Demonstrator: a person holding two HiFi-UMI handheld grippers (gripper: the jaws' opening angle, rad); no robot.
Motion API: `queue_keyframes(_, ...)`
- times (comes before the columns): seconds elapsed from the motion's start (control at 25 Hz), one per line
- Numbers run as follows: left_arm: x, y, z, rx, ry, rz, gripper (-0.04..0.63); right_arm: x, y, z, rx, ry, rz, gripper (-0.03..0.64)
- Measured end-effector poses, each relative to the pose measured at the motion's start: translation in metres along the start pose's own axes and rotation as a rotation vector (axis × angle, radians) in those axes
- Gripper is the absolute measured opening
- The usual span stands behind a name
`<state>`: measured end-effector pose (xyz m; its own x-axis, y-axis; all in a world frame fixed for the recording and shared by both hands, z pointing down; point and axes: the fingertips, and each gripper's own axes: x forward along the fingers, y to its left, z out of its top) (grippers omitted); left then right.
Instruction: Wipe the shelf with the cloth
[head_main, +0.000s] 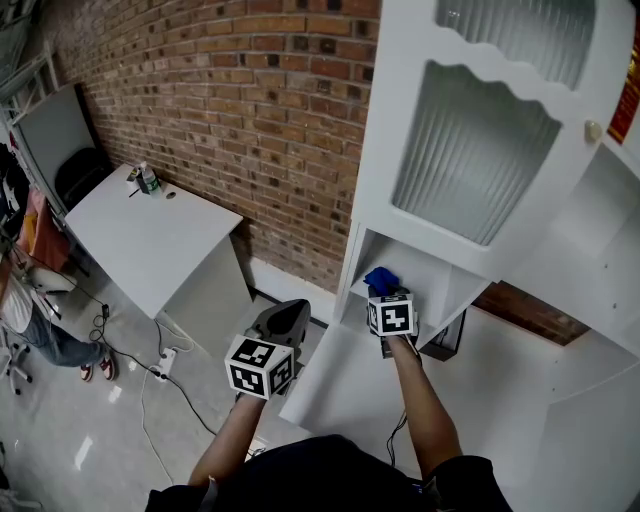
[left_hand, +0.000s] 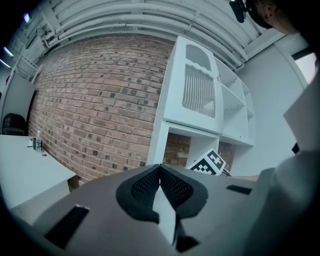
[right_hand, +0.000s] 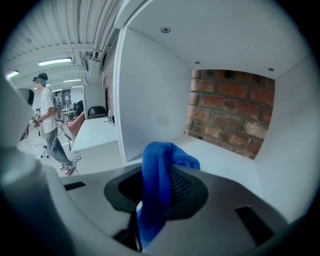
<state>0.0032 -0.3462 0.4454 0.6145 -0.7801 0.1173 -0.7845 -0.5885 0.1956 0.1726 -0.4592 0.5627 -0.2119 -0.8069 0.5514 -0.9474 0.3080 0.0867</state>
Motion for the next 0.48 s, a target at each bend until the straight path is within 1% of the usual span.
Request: queue_keyframes(0.48,-0.019,0.021,0.003,-0.013,-0.013,0.06,0.017,0.018,0.023,0.013,-0.02,0.009,0.03,0.101)
